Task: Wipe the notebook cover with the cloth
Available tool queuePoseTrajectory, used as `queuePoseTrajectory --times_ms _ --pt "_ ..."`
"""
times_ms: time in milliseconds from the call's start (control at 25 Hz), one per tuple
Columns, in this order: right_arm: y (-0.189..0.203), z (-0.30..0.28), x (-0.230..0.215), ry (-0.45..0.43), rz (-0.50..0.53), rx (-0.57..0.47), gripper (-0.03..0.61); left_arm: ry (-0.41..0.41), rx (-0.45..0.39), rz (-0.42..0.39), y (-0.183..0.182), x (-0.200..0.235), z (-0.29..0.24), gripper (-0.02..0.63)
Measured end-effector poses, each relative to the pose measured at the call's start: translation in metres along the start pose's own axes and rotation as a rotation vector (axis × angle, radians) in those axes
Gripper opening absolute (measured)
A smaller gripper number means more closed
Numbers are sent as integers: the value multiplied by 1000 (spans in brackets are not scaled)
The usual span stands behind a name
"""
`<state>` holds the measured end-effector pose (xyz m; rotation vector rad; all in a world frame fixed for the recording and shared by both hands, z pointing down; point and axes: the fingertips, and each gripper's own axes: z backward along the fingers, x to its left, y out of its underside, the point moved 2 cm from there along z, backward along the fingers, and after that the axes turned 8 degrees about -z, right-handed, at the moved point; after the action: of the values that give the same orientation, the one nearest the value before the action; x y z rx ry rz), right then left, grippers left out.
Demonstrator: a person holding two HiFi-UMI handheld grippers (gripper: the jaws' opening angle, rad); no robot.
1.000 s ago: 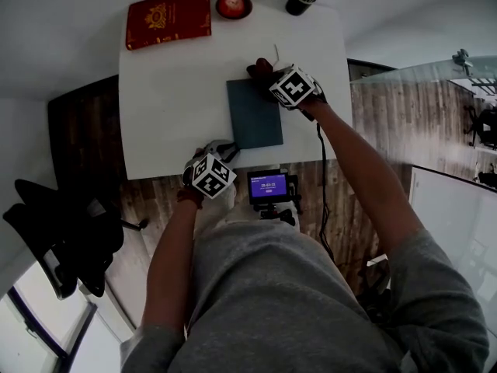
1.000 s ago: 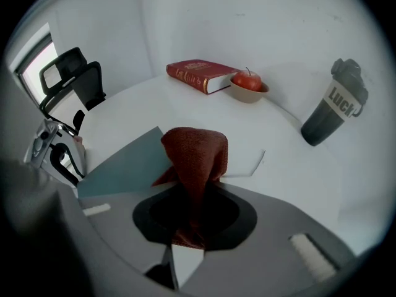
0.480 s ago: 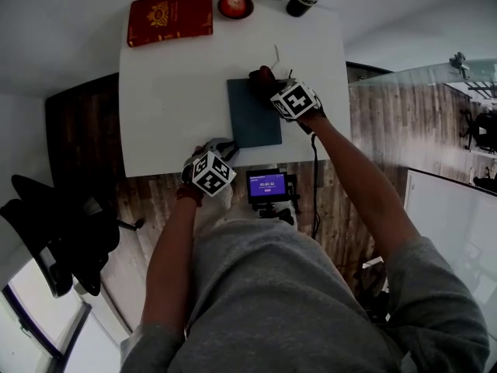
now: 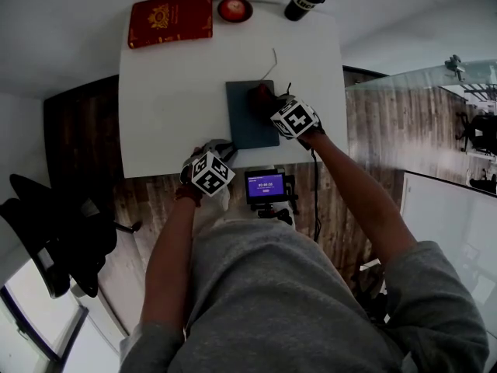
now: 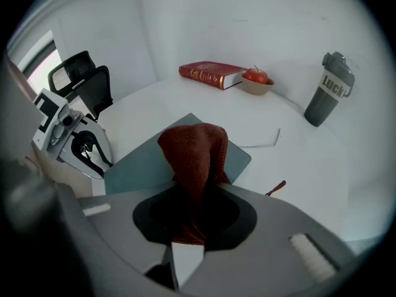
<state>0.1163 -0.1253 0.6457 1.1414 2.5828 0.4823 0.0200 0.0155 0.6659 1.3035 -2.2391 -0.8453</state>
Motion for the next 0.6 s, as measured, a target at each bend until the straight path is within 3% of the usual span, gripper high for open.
queuePoseTrajectory --times_ms 600 --pt "50 17 47 -55 9 -26 72 10 7 14 1 0 0 84"
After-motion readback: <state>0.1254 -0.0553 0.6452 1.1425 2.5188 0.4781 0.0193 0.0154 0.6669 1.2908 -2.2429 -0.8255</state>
